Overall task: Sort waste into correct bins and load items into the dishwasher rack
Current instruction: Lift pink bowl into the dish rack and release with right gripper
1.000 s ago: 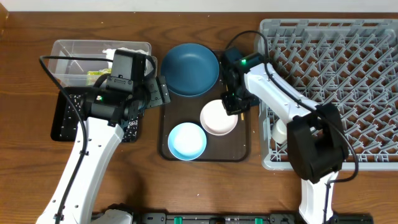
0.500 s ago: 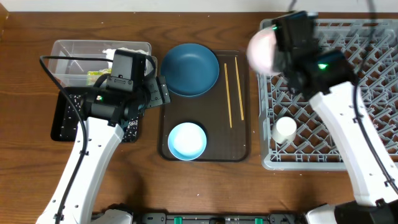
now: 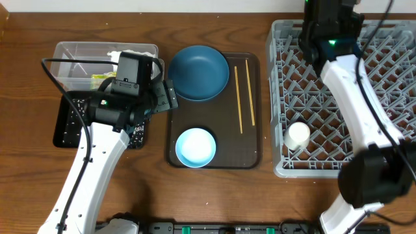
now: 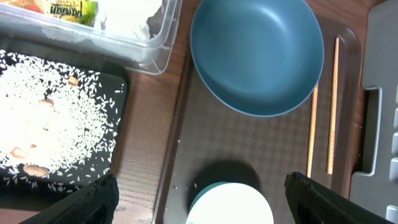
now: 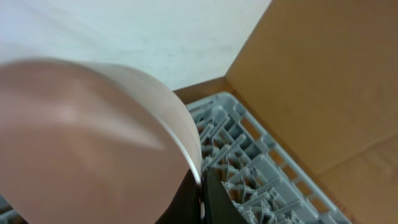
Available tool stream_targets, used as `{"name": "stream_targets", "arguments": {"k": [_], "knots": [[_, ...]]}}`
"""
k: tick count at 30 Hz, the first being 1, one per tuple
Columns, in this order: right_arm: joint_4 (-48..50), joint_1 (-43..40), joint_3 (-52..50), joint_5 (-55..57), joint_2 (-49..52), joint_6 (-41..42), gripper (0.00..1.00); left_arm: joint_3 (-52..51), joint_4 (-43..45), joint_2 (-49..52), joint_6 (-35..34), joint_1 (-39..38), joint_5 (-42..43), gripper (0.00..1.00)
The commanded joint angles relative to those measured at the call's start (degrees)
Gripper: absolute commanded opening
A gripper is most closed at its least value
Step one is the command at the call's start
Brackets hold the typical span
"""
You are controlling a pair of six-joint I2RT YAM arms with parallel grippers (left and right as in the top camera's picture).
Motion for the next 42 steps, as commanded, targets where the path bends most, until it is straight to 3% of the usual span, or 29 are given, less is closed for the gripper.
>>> {"name": "stream_targets", "arguments": {"k": [1,6,27,32,37,42], "knots": [[4.66,-1.07,-0.15,2.51,4.70,-11.72,0.01,0.24,-0.15,0.02,0.33,0.13,-0.28,0.88],[7.82,-1.05,-0.15,3.23,10.56,-18.34,0.01,0.24,-0.15,0.02,0.33,0.13,-0.28,0.88],[-6.75,3.13,-0.17,5.27,15.30,-15.02,0.02,0.24,-0.15,0.02,0.33,0.13,-0.28,0.88],[-6.99,5.46,-0.17,5.27,15.30,-15.02,0.20,0.24,-0.15,0.02,0.33,0.13,-0.28,0.88],[-7.67,7.87,-0.17,5.27,15.30,-15.02,0.52,0.24,-0.15,0.02,0.33,0.13,-0.28,0.88],[-8.11,9.81,-0.15,5.27,15.30,-15.02,0.68,0.24,-0.15,0.02,0.33,0.13,-0.28,0.88]]}}
